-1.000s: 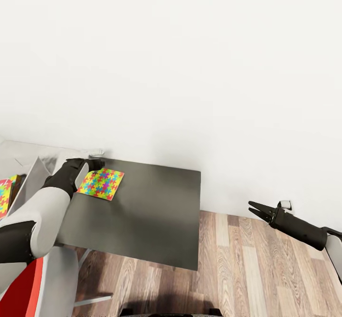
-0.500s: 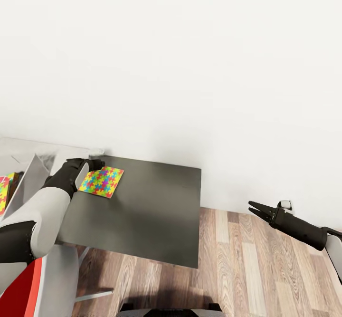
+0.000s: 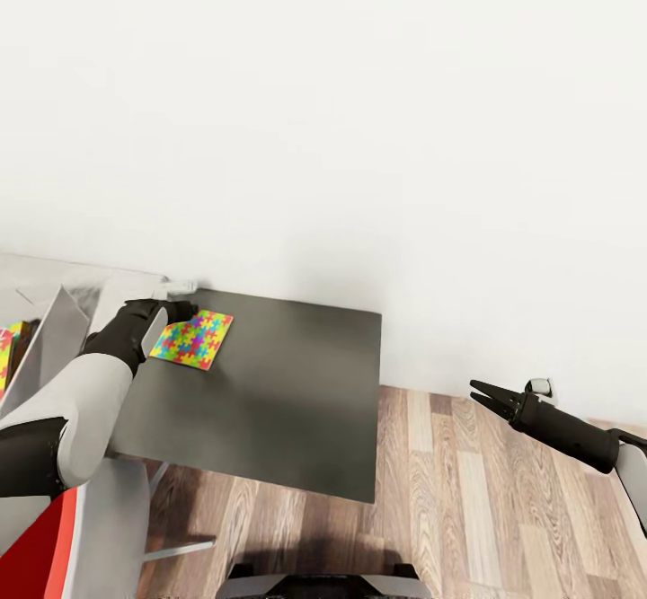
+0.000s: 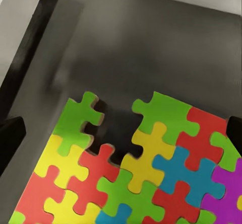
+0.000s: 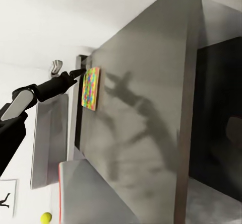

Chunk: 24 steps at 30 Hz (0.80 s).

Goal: Put all the toys in the child's room - the three board games (two on the bed and one on the table), the two jigsaw puzzles on the table, and the tennis ball on the table - inside the toy box on the table in the child's room.

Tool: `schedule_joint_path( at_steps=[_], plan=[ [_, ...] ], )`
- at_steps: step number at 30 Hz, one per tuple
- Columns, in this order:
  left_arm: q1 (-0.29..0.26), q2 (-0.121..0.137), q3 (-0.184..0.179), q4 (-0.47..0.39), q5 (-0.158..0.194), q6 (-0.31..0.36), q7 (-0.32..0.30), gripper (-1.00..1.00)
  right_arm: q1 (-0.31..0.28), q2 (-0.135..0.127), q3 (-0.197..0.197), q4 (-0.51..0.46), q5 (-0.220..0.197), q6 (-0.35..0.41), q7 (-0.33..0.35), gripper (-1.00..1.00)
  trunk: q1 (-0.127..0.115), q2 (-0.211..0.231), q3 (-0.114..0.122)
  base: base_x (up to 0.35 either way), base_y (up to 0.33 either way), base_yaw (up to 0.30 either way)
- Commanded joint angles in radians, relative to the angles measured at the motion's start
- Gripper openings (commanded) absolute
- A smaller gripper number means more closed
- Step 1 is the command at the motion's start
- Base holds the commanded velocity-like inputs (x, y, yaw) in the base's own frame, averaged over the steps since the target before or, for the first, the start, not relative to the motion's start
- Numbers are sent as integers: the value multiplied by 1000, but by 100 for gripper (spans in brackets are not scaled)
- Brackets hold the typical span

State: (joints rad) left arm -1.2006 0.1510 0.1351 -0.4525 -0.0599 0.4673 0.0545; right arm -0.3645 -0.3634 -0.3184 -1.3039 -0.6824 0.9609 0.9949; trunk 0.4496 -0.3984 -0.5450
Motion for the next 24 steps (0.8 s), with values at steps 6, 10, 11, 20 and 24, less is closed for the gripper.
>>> schedule_joint_path(
  at_steps=[6,10,11,20,24],
  plan=[
    [0,-1,4,-1,-5,5,-4,100,-1,0,-1,0,1,4,3,100,0,-2,-10,0,0,0],
    [0,-1,4,0,-3,5,-8,100,-1,0,-1,0,1,4,3,100,0,-2,-12,0,0,0],
    [0,-1,5,0,-2,5,-9,100,-1,0,-1,0,1,4,4,100,0,-2,-12,0,0,0],
    [0,1,7,0,5,2,-15,100,-1,0,-1,0,0,4,4,100,0,-2,-13,0,0,0],
    [0,1,8,0,5,1,-31,100,-1,0,-1,0,0,3,4,100,0,-2,-15,0,0,0]
  ],
)
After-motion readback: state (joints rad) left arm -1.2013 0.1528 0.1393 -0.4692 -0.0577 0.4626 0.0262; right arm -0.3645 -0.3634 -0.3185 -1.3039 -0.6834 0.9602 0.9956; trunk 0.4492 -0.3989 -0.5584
